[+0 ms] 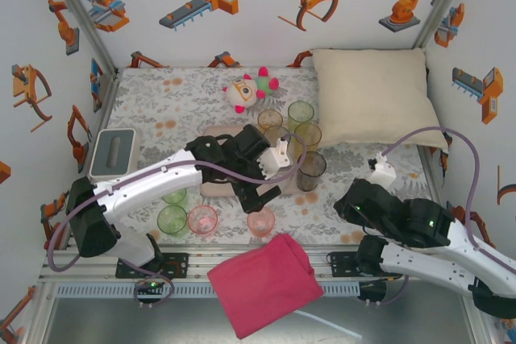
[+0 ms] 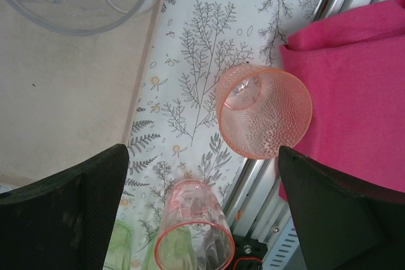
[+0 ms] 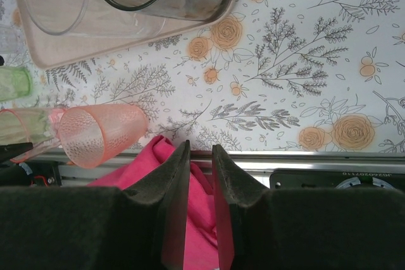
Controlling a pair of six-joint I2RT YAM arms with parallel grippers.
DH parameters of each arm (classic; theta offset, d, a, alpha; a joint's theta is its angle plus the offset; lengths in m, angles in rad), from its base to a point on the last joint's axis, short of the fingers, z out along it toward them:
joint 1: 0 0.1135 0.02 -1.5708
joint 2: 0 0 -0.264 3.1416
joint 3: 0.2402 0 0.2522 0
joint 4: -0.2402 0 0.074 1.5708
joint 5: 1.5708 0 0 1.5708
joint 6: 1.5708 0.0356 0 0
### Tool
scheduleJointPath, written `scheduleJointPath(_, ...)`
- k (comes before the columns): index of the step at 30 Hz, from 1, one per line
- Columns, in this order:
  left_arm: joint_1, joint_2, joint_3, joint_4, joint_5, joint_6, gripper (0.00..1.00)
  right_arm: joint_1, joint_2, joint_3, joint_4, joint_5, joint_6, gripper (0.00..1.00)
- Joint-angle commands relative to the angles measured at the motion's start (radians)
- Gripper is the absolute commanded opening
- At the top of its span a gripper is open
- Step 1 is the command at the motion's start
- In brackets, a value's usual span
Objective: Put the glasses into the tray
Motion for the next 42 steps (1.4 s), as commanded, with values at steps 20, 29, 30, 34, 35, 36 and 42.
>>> scheduleJointPath(20,-0.043,0.043,-0.093,0.071,-0.048,-0.052,0.83,0.004,-0.018,-0.017,-0.007,0.046,0.034,0.24)
scheduleJointPath(29,-0.046,0.071,-0.099,0.083,-0.037,-0.059,0.77,0.004,-0.032,-0.032,-0.006,0.046,0.04,0.24)
scheduleJointPath(30,-0.05,0.076,-0.099,0.083,-0.039,-0.06,0.77,0.004,-0.033,-0.032,-0.005,0.045,0.04,0.24)
scheduleJointPath(34,-0.056,0.093,-0.103,0.089,-0.042,-0.063,0.73,0.003,-0.036,-0.032,-0.009,0.041,0.04,0.23)
scheduleJointPath(35,-0.06,0.097,-0.105,0.091,-0.045,-0.062,0.73,0.003,-0.039,-0.034,-0.011,0.041,0.04,0.23)
scheduleJointPath(36,-0.062,0.1,-0.106,0.093,-0.049,-0.062,0.72,0.004,-0.041,-0.035,-0.011,0.041,0.04,0.23)
scheduleJointPath(42,-0.069,0.102,-0.11,0.096,-0.057,-0.062,0.65,0.004,-0.053,-0.042,-0.012,0.041,0.04,0.23)
